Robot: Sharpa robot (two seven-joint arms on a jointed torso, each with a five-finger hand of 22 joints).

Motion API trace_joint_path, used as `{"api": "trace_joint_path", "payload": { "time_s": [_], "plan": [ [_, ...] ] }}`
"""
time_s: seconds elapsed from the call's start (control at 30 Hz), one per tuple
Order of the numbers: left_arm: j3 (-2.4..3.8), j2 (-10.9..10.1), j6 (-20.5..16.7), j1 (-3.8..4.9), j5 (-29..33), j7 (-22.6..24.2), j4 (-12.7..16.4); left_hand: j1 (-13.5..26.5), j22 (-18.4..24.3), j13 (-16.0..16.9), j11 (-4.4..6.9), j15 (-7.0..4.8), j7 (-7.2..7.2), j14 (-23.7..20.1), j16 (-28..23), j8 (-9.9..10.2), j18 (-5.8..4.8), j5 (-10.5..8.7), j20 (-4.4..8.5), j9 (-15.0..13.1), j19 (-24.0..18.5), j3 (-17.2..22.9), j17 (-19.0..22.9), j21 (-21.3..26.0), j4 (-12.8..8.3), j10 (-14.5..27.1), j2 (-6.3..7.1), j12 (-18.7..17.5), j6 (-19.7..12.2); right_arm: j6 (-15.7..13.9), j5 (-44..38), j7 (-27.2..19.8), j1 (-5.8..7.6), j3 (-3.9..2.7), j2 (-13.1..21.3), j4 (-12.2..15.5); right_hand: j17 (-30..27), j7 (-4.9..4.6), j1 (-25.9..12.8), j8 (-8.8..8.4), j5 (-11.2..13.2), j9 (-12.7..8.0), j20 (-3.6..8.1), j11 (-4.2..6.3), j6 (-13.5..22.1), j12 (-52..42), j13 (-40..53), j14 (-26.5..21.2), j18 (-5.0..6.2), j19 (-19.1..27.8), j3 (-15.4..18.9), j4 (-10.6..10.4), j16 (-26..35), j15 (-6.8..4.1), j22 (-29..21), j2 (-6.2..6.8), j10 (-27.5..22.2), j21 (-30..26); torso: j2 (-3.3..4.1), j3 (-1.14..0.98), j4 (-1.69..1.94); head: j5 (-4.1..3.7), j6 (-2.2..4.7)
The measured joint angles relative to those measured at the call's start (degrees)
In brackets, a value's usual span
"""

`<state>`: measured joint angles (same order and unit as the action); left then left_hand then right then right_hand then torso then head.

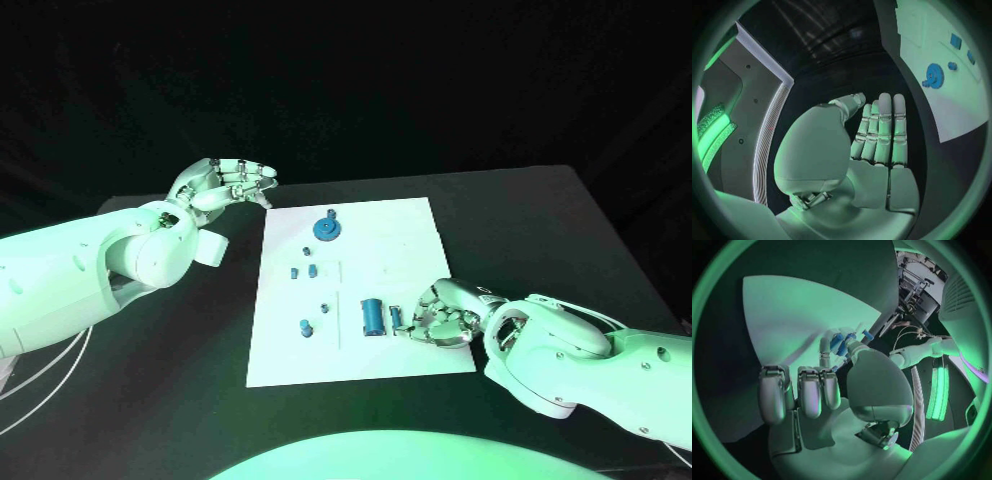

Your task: Assemble the parts on the task board

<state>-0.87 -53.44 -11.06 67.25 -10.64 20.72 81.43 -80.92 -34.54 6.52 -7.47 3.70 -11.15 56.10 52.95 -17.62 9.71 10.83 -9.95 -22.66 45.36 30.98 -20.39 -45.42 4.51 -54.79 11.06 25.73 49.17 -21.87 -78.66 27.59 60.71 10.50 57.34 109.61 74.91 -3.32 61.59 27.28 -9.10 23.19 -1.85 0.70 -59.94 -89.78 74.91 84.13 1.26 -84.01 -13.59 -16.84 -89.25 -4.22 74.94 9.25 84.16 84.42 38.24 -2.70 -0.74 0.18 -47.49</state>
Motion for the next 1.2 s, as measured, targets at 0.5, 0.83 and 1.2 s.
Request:
{"api": "trace_joint_path", "payload": {
  "time_s": [0.5, 0.83, 1.2],
  "plan": [
    [-0.01, 0.03, 0.01, 0.00, -0.01, -0.03, -0.02, 0.00, 0.00, 0.01, 0.00, 0.00, 0.00, 0.00, 0.00, 0.00, 0.00, 0.00, 0.00, 0.00, 0.00, 0.00, 0.01, 0.00, 0.00, 0.00, 0.00, 0.00, 0.00, 0.45, -0.23, 0.74, 0.00, -0.03, -1.42, -0.90, -0.01, 0.21, 4.46, 0.00, 0.00, 0.06, 0.00, 0.00, 0.22, 0.00, 0.00, 0.00, 0.00, 0.00, -1.28, 0.17, 0.00, 0.00, -0.01, -1.54, 0.00, -0.24, 0.03, 0.01, 0.07, 0.15, -0.09],
    [-0.01, 0.01, 0.01, 0.00, -0.01, -0.07, -0.02, 0.00, 0.00, 0.01, 0.00, 0.00, 0.00, 0.00, 0.00, 0.00, 0.00, 0.00, 0.00, 0.00, 0.00, 0.00, 0.01, 0.00, 0.00, 0.00, 0.00, 0.00, 0.00, -0.01, -0.85, 2.28, 0.01, -0.09, -2.23, -1.50, -0.01, 0.21, 4.47, 0.00, 0.14, 0.05, 0.00, 0.00, 0.22, 0.00, 0.00, 0.00, 0.00, 0.00, -1.83, -0.07, 0.00, 0.00, -0.02, -1.55, 0.00, -0.24, 0.03, 0.01, 0.04, 0.24, -0.14],
    [-0.02, 0.00, 0.03, 0.00, -0.01, -0.10, -0.02, 0.00, 0.00, 0.01, 0.00, 0.00, 0.00, 0.00, 0.00, 0.00, 0.00, 0.00, 0.00, 0.00, 0.00, 0.00, 0.02, 0.00, 0.00, 0.00, 0.00, 0.00, 0.00, 0.22, -0.85, 2.75, 0.00, -0.12, -2.62, -2.49, -0.01, 0.21, 7.78, 0.00, 0.27, 0.30, 0.00, 0.00, 0.21, 0.00, 0.00, 0.00, 0.00, 0.00, -2.87, 0.80, 0.00, 0.00, -0.02, -0.51, 0.00, -0.23, 0.02, 0.00, 0.02, 0.25, -0.23]
  ]
}}
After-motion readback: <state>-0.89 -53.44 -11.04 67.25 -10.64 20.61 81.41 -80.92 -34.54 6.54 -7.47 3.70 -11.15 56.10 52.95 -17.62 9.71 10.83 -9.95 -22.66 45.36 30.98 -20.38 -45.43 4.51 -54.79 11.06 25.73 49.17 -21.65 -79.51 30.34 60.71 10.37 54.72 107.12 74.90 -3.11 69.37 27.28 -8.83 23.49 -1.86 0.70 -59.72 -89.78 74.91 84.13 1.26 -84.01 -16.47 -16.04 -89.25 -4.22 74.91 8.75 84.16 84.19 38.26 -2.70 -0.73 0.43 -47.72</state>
